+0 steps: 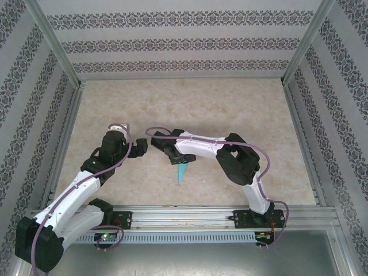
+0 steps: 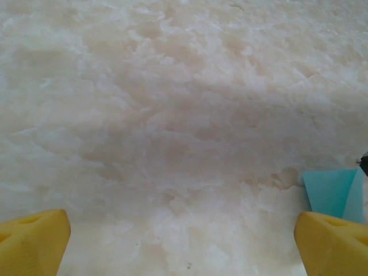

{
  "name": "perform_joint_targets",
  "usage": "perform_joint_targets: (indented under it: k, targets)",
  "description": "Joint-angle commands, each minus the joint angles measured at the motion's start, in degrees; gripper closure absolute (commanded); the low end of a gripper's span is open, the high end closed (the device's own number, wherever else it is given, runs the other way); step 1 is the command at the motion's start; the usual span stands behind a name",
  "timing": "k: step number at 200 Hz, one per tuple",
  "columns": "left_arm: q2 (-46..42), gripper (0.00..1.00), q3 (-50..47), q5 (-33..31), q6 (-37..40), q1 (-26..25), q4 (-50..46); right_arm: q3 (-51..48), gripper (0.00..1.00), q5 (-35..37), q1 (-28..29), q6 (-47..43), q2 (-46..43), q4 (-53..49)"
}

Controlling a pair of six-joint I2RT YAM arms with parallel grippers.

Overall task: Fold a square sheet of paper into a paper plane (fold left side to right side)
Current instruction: Pick up the paper plane at the center of the table.

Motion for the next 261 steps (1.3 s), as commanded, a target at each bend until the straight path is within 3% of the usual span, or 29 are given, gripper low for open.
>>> perform_joint_targets:
  k: [1, 72, 155, 217, 261]
  targets:
    - [0.17, 0.00, -0.26, 0.11, -0.25, 0.87, -1.58, -0.71, 0.42, 0.36, -0.65, 0.67, 0.61, -0.77]
    - [0.26, 0.00, -0.06, 0.11, -0.20, 0.86, -1.84, -1.34, 0.59, 1.74, -0.66, 0.89, -2.07, -1.90]
    - [0.26, 0.00, 1.41, -0.16, -0.52, 0.98, -2.97, -3.14, 1.00, 4.46, -0.69, 1.57, -7.89, -2.40]
    - [-0.17, 0.00, 5.55, 3.98, -3.83, 1.54, -6.88, -6.46, 1.00, 10.32, -2.51, -4.11, -17.04, 1.05]
    - [0.02, 0.00, 8.07, 12.55, -10.82, 1.97, -7.71, -11.36, 1.00, 5.27, -6.83, -12.06, -25.86, 11.69]
